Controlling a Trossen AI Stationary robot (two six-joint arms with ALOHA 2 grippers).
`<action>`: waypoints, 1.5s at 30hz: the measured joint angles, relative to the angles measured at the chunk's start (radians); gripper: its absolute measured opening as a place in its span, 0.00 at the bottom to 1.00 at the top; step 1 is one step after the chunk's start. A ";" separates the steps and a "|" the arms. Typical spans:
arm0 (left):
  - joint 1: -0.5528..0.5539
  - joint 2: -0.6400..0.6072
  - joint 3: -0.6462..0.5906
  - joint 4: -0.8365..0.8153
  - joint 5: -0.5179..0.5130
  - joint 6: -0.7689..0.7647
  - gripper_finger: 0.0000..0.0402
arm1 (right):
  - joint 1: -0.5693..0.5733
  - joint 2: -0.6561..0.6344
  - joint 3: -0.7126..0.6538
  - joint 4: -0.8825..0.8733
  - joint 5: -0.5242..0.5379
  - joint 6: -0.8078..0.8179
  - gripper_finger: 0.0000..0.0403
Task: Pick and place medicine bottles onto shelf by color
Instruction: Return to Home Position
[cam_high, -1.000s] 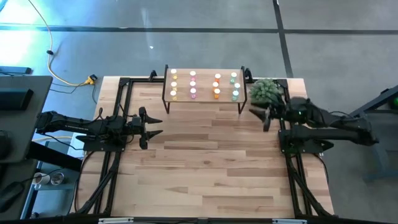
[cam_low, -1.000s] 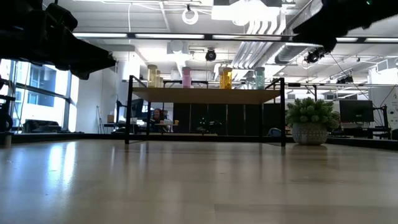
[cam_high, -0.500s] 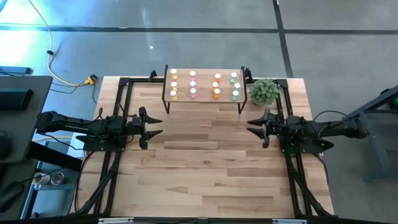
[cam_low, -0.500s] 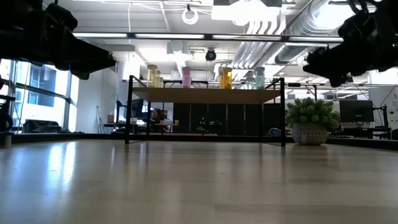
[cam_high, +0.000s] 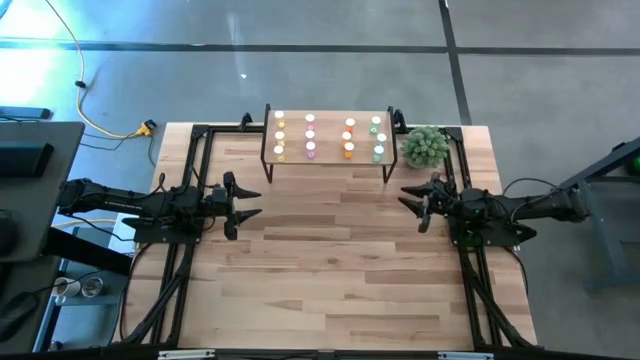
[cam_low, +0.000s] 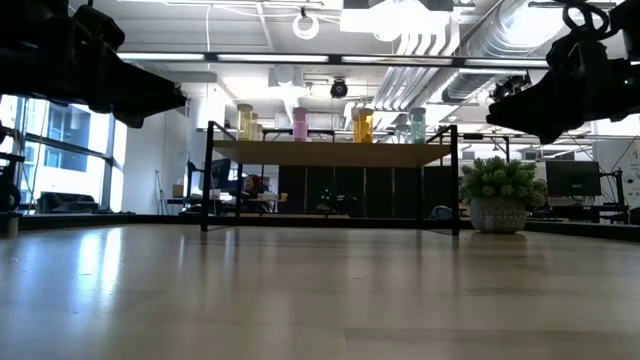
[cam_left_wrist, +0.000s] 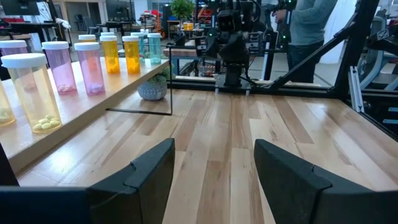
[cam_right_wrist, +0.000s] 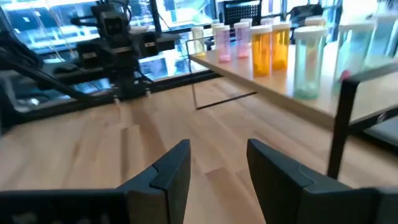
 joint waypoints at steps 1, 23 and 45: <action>0.000 0.000 0.000 0.000 0.000 0.000 0.53 | -0.004 0.000 0.000 0.000 0.004 -0.027 0.37; 0.000 0.000 0.000 0.000 0.000 0.000 0.53 | -0.006 0.003 0.000 -0.001 0.001 -0.085 0.37; 0.000 0.000 0.000 0.000 0.000 0.000 0.53 | -0.006 0.003 0.000 -0.002 0.001 -0.085 0.37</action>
